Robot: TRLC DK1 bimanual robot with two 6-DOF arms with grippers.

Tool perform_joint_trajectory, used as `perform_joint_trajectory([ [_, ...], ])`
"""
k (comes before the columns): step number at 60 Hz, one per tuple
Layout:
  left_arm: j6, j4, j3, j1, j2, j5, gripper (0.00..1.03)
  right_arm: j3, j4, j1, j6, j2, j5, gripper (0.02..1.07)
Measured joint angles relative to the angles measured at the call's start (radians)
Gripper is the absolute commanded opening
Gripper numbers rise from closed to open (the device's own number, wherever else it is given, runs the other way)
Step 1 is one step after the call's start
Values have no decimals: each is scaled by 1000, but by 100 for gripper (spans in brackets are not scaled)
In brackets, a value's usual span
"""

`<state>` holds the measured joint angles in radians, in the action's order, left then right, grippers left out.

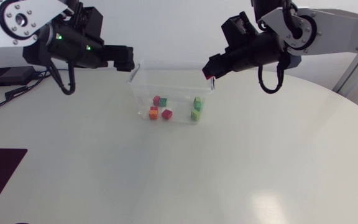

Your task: Place the duplo bricks in the container

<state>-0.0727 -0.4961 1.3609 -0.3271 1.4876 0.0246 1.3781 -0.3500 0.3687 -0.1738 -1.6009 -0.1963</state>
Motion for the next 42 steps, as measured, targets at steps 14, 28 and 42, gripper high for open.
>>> perform_joint_trajectory([
  [14, 25, 18, -254, 0, -233, 0, 99, 61, 98, 2, 19, -102, 46, 28],
  [28, 49, 44, -444, 50, -457, 0, 99, 126, 158, 44, 30, -226, 123, 98],
  [42, 82, 53, -553, 105, -619, 0, 99, 125, 192, 55, 36, -254, 142, 102],
])
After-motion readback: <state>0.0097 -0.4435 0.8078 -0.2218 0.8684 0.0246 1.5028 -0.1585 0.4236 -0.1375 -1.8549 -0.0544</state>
